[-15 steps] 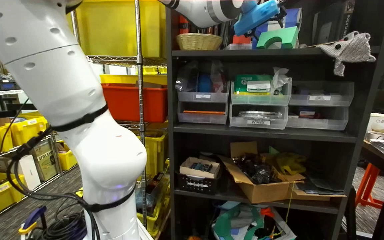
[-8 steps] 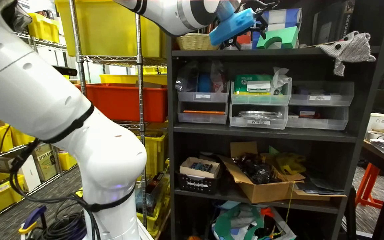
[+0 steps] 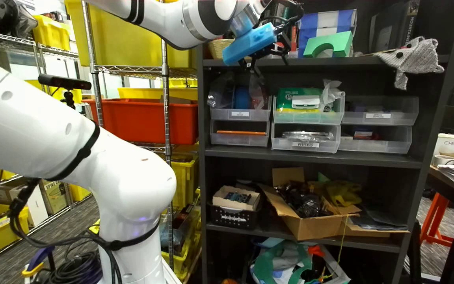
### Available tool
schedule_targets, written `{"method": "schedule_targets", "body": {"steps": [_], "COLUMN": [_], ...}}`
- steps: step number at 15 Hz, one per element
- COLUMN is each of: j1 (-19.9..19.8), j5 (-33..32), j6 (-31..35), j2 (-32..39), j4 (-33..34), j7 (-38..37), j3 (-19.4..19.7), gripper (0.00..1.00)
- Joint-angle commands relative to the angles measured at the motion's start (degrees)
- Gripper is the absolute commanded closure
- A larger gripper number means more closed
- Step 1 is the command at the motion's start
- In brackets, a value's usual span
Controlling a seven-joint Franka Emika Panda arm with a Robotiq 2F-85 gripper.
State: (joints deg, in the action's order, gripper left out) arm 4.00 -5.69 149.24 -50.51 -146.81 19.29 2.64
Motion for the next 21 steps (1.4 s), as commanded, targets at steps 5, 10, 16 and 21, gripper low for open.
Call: {"method": "schedule_targets", "body": {"steps": [5,10,16,21], "j1": [0.8,1.1,7.5,7.3], "j5": [-1.0,-0.2,7.3,11.6], "j6": [-0.4,0.5,-1.9,-1.9], "j2": [-0.4,0.3,9.2,16.0], "j4": [-0.1,0.5,4.3,7.7], "j7": [-0.7,-3.7,-8.0,-10.7], "j3": [0.1,-1.7,-1.5,-1.2], "gripper": [0.00,0.00,0.00,0.00]}}
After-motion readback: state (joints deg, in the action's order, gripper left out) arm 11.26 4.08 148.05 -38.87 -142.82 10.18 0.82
